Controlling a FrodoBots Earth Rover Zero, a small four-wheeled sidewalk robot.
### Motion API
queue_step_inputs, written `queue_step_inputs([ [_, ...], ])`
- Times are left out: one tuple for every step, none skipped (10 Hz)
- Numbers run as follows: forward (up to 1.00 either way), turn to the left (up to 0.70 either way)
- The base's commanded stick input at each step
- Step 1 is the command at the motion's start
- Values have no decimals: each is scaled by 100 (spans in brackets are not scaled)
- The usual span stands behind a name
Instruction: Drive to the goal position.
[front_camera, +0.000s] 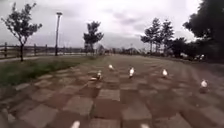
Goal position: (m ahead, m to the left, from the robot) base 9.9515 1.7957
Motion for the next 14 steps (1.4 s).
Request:
queue_step_inputs([
  [70,0],
  [70,0],
  [70,0],
  [70,0],
  [70,0],
  [70,0],
  [70,0],
  [70,0],
  [70,0],
  [70,0],
  [70,0],
  [70,0],
  [70,0],
  [70,0],
])
